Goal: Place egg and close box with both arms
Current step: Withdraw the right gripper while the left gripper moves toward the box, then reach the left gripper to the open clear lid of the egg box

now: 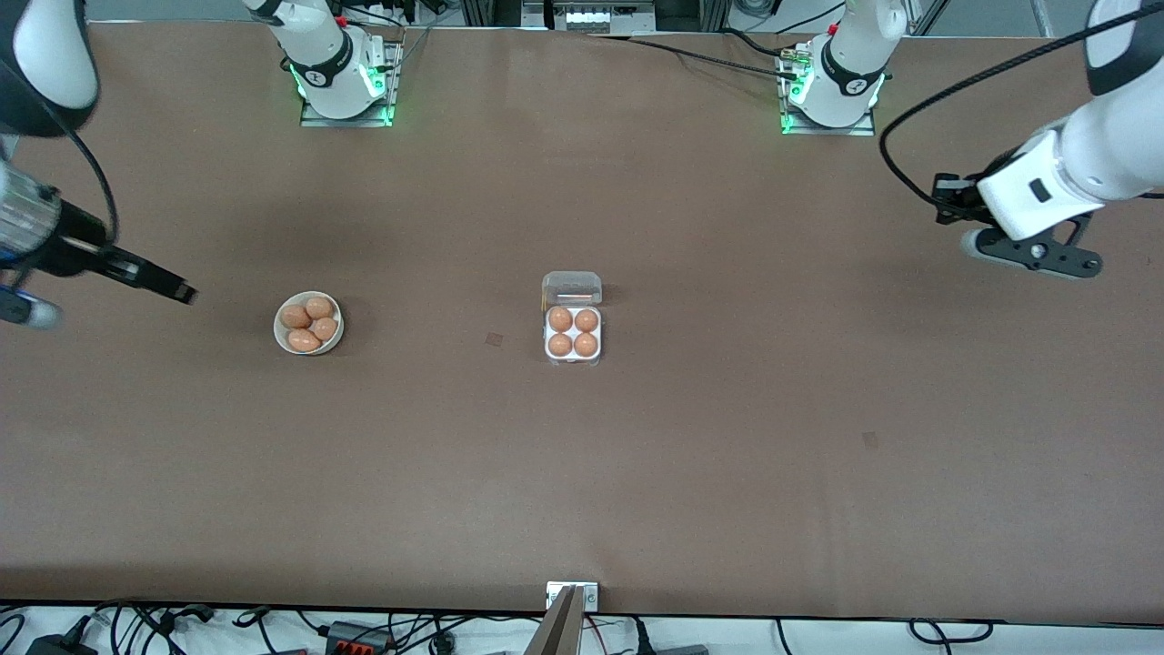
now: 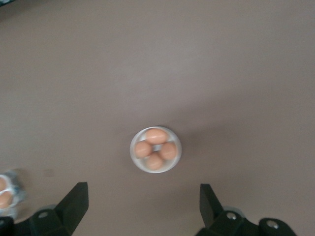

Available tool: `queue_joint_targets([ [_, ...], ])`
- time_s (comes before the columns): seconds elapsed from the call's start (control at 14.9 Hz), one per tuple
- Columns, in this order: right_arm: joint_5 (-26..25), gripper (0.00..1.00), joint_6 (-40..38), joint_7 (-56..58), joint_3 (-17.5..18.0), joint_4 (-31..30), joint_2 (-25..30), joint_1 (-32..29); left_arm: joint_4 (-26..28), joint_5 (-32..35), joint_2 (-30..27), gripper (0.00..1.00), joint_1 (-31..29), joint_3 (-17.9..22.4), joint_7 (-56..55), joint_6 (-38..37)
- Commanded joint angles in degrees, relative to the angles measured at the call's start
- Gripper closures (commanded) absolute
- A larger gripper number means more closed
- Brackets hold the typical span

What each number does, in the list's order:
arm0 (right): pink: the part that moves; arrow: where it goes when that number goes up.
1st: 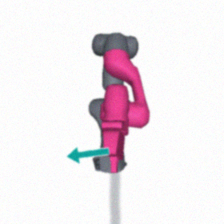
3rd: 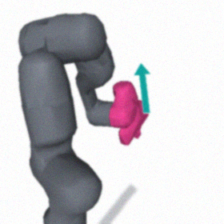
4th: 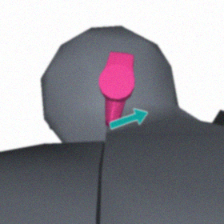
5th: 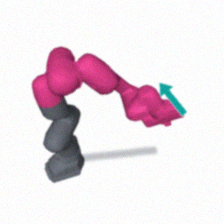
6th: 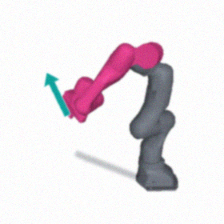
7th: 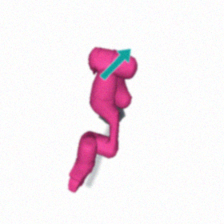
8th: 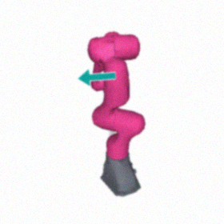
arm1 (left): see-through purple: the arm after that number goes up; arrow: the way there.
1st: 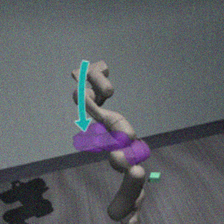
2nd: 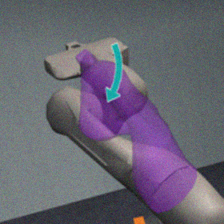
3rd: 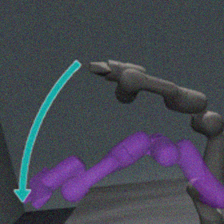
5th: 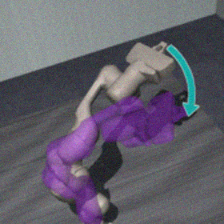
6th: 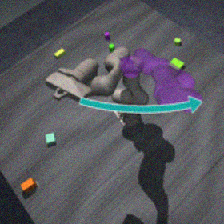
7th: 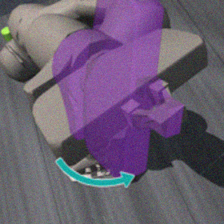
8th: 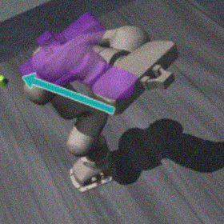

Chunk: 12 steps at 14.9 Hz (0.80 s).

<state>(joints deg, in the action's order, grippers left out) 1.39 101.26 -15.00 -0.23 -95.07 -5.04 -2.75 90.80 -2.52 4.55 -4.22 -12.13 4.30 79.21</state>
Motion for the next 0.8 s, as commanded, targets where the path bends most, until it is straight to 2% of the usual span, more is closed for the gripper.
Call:
queue_joint_targets([
  [0.0, -5.5, 0.0, -6.4, 1.6, 0.2, 8.1, -0.1, -0.2, -1.2, -0.9, 0.6, 0.99, 0.1, -7.0, -4.6, -1.5],
  [0.2, -4.8, 0.0, -11.5, 0.9, 0.8, 10.4, 0.3, 0.2, 0.5, -0.8, 3.4, 0.99, 0.1, -16.1, -13.2, 4.3],
  [0.4, -3.9, 0.0, -12.1, 0.8, 0.8, 10.1, -0.1, 0.2, 0.6, -0.7, 9.8, 0.99, 1.0, -21.9, -22.8, 14.0],
  [0.6, -3.8, 0.0, -12.4, 0.9, 1.0, 9.9, 0.2, -0.2, 1.0, 0.0, 15.2, 0.99, 6.7, -22.3, -30.3, 22.1],
  [0.74, -3.8, 0.0, -12.3, 0.9, 3.9, 9.9, 0.3, -2.7, 1.0, 0.1, 18.3, 0.99, 9.8, -22.4, -32.2, 25.2],
])
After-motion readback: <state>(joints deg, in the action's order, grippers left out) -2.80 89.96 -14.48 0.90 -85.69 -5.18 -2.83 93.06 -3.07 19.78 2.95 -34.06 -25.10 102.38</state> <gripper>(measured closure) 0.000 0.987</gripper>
